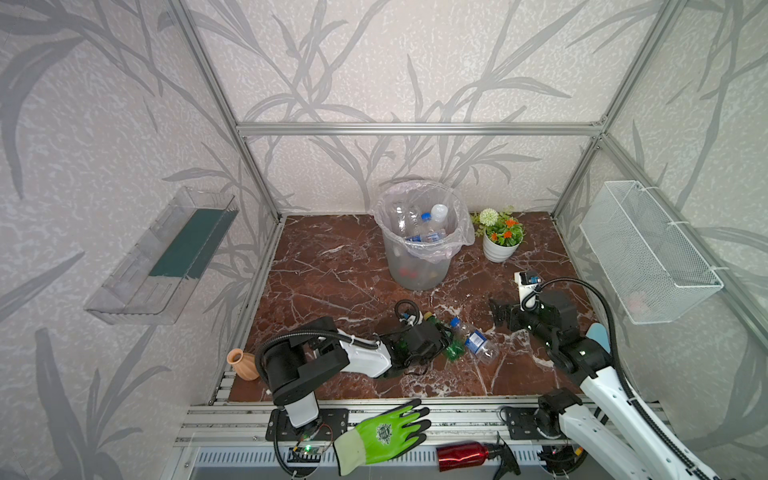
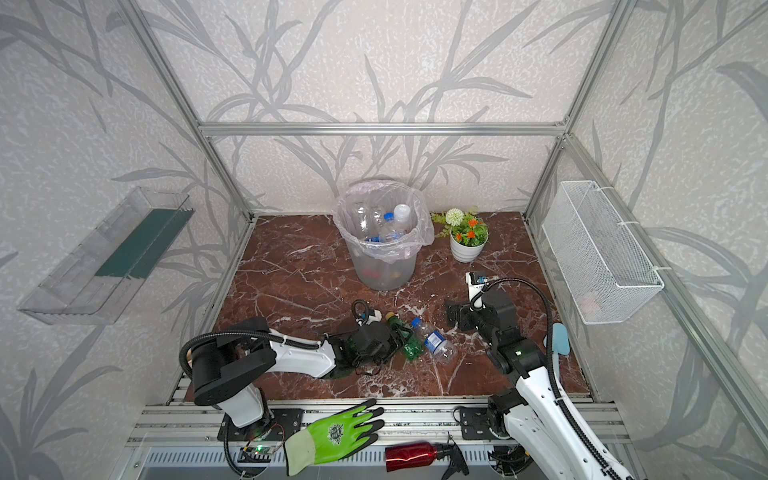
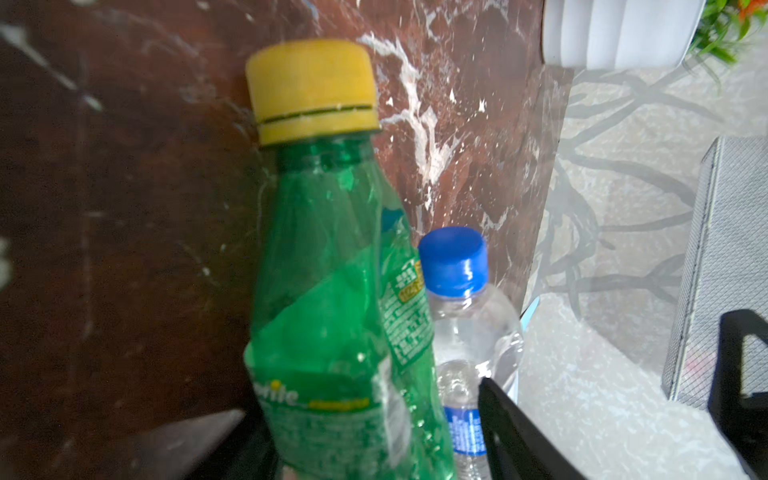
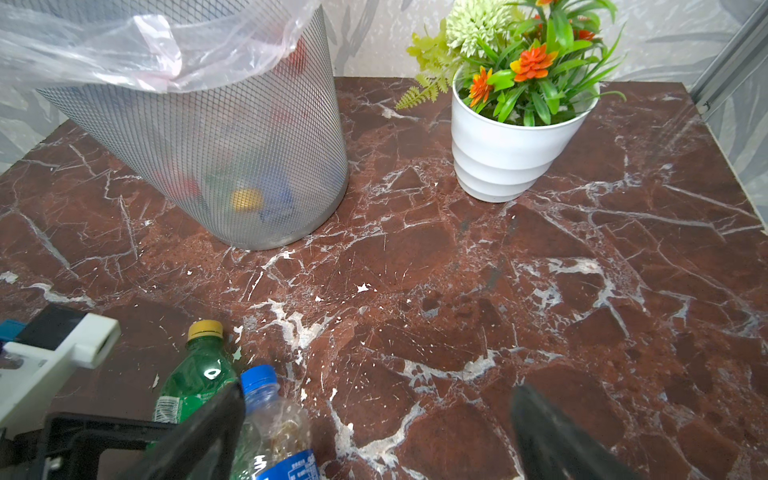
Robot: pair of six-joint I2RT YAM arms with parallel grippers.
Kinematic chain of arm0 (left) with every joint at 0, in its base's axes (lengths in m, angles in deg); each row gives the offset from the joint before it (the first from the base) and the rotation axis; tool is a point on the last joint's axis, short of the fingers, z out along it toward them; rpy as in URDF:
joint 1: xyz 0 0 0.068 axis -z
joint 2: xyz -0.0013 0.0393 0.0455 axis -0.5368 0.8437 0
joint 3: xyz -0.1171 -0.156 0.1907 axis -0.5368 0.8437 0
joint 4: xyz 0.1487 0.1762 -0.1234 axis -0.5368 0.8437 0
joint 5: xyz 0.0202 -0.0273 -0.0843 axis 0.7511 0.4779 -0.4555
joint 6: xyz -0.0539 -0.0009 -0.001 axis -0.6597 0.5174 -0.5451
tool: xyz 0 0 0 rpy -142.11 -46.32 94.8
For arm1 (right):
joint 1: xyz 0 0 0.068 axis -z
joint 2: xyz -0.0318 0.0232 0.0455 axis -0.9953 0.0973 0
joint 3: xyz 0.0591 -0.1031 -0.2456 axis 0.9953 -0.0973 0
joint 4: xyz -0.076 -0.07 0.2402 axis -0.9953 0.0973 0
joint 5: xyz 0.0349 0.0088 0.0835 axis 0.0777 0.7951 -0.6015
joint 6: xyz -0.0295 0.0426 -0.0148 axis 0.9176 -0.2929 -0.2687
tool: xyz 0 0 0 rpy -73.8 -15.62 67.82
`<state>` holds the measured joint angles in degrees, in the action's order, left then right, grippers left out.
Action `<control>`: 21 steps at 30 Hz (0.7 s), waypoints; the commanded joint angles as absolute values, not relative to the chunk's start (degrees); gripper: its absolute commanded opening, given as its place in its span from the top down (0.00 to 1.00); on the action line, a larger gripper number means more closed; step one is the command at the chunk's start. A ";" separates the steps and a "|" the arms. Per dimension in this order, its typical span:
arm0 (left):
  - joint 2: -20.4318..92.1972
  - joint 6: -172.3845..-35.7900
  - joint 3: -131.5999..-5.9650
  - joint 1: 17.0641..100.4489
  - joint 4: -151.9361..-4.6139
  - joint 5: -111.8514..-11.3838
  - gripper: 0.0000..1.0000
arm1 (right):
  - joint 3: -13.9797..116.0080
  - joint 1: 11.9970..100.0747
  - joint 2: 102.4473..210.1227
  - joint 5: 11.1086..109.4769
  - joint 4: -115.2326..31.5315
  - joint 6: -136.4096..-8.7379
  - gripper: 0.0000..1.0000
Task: Throw the plastic bottles in the bin
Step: 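Grasp the green Sprite bottle with the left gripper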
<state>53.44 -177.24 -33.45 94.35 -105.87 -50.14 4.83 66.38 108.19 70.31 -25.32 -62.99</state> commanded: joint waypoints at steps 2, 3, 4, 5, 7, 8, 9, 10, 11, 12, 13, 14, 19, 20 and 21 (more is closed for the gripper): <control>56.96 -179.86 -32.39 93.32 -105.19 -53.10 0.42 | 4.88 66.49 108.19 70.44 -26.16 -62.98 0.00; 57.12 -179.81 -32.70 93.21 -104.53 -53.28 0.44 | 4.86 66.49 108.12 70.51 -26.09 -62.97 0.00; 57.22 -179.77 -32.96 93.07 -104.00 -53.29 0.46 | 4.87 66.49 108.19 70.57 -26.13 -63.06 0.00; 57.34 -179.77 -33.06 92.90 -103.53 -53.21 0.48 | 4.87 66.51 108.21 70.65 -26.08 -63.09 0.00; 57.76 -180.14 -33.00 92.47 -104.12 -53.02 0.51 | 4.87 66.49 108.24 70.70 -25.97 -63.05 0.01; 58.04 -180.33 -32.89 92.24 -104.86 -53.08 0.54 | 4.87 66.49 108.21 70.77 -25.97 -63.10 0.00; 58.29 -180.52 -32.81 91.89 -105.73 -53.11 0.57 | 4.87 66.49 108.22 70.90 -25.88 -63.07 0.01; 58.50 -180.58 -32.64 91.65 -106.31 -53.19 0.59 | 4.87 66.50 108.24 70.96 -25.95 -62.98 0.00; 58.67 -180.67 -32.60 91.38 -106.73 -53.17 0.62 | 4.75 66.49 108.21 70.94 -25.93 -62.96 0.00; 58.76 -180.65 -32.43 91.01 -107.16 -53.17 0.64 | 4.75 66.49 108.31 70.94 -25.96 -62.96 0.00; 58.63 -180.56 -32.25 90.77 -107.49 -53.08 0.65 | 4.83 66.49 108.34 71.01 -25.98 -63.01 0.00; 58.33 -180.51 -31.92 90.43 -107.86 -52.88 0.66 | 4.72 66.49 108.34 71.09 -26.04 -62.96 0.00; 54.30 -177.96 -30.62 88.64 -105.56 -51.44 0.67 | 4.44 66.49 108.89 71.22 -26.14 -62.90 0.00; 52.90 -176.91 -30.62 88.41 -104.22 -50.92 0.67 | 4.35 66.50 108.99 71.17 -26.21 -62.88 0.00; 51.13 -175.60 -30.78 88.36 -102.45 -50.44 0.67 | 4.34 66.53 109.16 71.22 -26.33 -62.87 0.00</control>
